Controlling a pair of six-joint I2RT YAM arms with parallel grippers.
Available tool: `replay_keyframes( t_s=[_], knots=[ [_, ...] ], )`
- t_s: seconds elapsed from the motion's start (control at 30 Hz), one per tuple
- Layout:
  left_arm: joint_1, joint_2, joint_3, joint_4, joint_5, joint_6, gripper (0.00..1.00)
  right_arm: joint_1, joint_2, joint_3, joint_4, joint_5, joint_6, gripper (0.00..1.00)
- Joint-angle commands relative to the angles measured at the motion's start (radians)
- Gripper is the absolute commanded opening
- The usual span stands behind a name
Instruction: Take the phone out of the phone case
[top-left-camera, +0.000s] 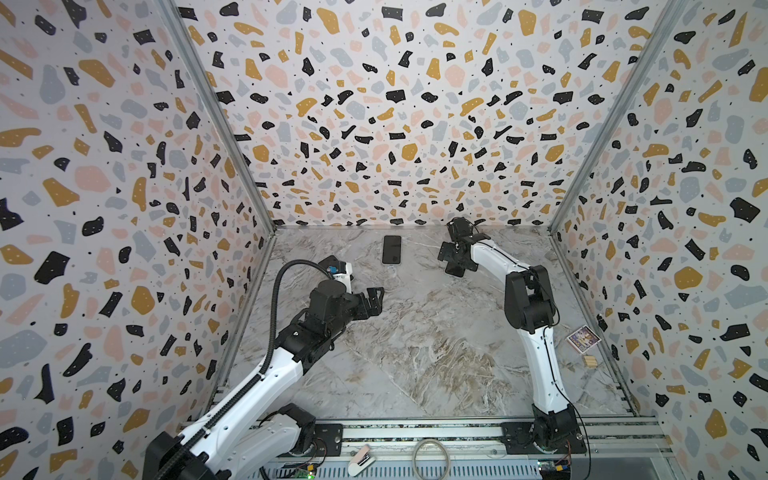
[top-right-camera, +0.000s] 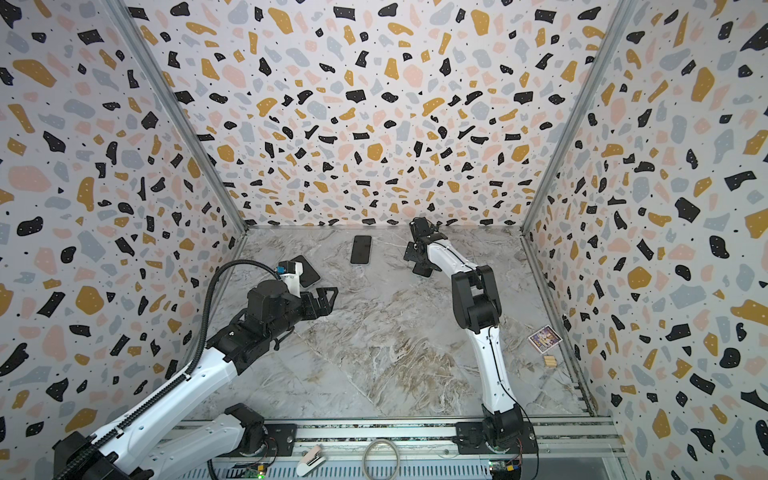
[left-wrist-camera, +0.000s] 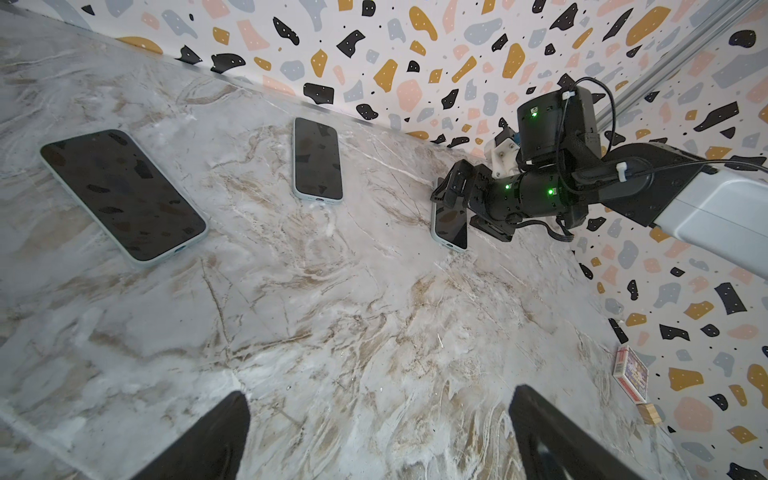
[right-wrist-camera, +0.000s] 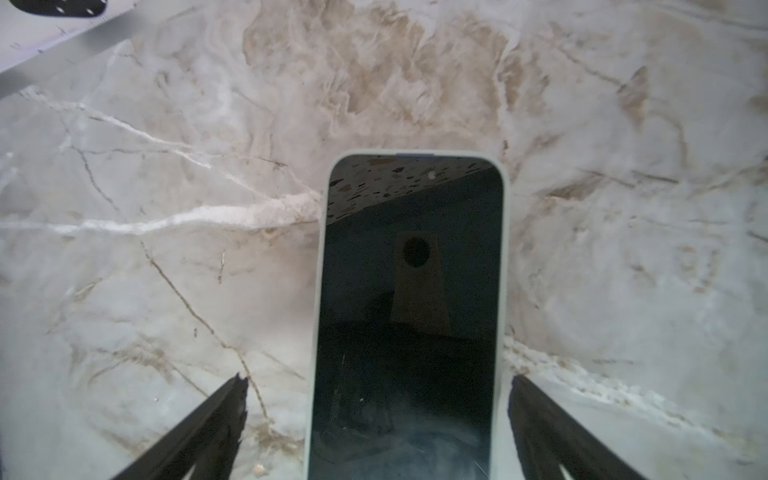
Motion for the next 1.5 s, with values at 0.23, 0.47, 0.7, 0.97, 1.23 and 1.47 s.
replay_keyframes(
  t_s=[0.23, 0.47, 0.7, 0.97, 1.23, 1.47],
  knots=[
    [-0.005, -0.022, -0.021, 0.007, -0.017, 0.03, 1.0, 0.013, 0.019, 0.049, -0.073, 0.065, 0.001, 0.97],
    [-0.005, -0.022, -0.032, 0.012, -0.017, 0.032, 1.0, 0.012, 0.045, 0.074, -0.086, 0.071, -0.004, 0.95],
    [-0.005, -0.03, -0.032, 0.005, -0.02, 0.039, 1.0, 0.012, 0.071, 0.094, -0.104, 0.081, -0.011, 0.87],
    [-0.004, -0.031, -0.041, 0.008, -0.016, 0.042, 1.0, 0.013, 0.091, 0.115, -0.151, 0.105, -0.045, 0.84],
    [-0.005, -0.032, -0.049, 0.017, -0.009, 0.04, 0.99, 0.013, 0.098, 0.133, -0.184, 0.125, -0.072, 0.84],
    [-0.005, -0.039, -0.057, 0.021, -0.004, 0.036, 1.0, 0.01, 0.11, 0.137, -0.205, 0.136, -0.084, 0.84]
  ],
)
